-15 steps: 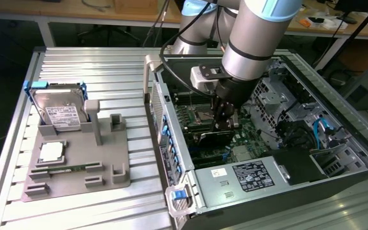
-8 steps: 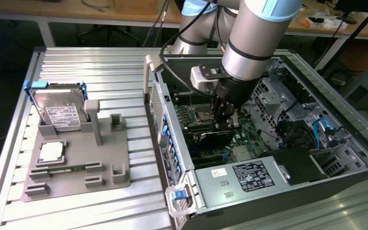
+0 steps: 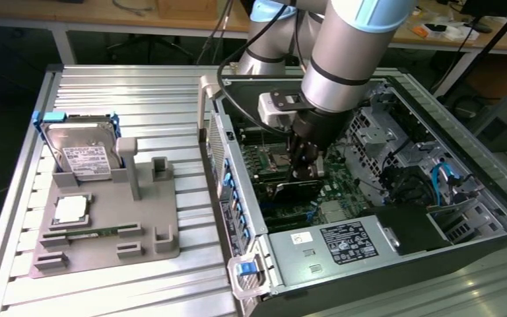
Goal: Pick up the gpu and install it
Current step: 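Press down on the gpu until it lock into place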
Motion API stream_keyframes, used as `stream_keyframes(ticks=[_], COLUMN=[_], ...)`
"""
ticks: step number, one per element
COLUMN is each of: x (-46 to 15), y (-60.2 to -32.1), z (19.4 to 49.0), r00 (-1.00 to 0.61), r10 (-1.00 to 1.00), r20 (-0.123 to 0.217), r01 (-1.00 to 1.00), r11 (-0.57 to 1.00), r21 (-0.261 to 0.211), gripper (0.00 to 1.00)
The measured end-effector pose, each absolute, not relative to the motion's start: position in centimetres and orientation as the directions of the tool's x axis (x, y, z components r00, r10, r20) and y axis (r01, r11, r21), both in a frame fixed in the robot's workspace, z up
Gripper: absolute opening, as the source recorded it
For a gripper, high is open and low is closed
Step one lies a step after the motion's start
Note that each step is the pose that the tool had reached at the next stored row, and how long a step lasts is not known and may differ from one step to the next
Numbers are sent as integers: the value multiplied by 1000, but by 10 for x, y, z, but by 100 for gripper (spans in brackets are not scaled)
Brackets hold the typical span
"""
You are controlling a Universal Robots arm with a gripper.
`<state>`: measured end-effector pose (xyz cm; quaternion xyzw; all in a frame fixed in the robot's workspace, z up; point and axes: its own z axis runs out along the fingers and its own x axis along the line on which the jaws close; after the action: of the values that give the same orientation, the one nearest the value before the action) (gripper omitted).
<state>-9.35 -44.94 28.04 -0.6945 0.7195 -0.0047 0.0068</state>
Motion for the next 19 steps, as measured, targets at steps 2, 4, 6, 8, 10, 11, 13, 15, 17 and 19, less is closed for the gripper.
stream_keyframes(ticks=[2, 4, 6, 8, 10, 11, 13, 15, 17, 19], x=[-96, -96, -96, -96, -97, -97, -97, -97, -97, -97], y=[-449, -449, -449, -449, -449, -449, -449, -449, -449, -449], z=[279, 279, 279, 276, 272, 271, 270, 271, 275, 280], r00=[-35, -35, -35, -35, -35, -35, -35, -35, -35, -35], r10=[-999, -999, -999, -999, -999, -999, -999, -999, -999, -999], r20=[-5, -6, -6, -6, -5, -5, -5, -7, -7, -6], r01=[-999, -999, -999, -999, -999, -999, -999, -999, -999, -999], r11=[35, 35, 35, 35, 35, 35, 35, 36, 36, 36], r21=[-15, -14, -14, -14, -13, -13, -13, -14, -14, -14], gripper=[11, 11, 11, 11, 11, 11, 11, 11, 11, 11])
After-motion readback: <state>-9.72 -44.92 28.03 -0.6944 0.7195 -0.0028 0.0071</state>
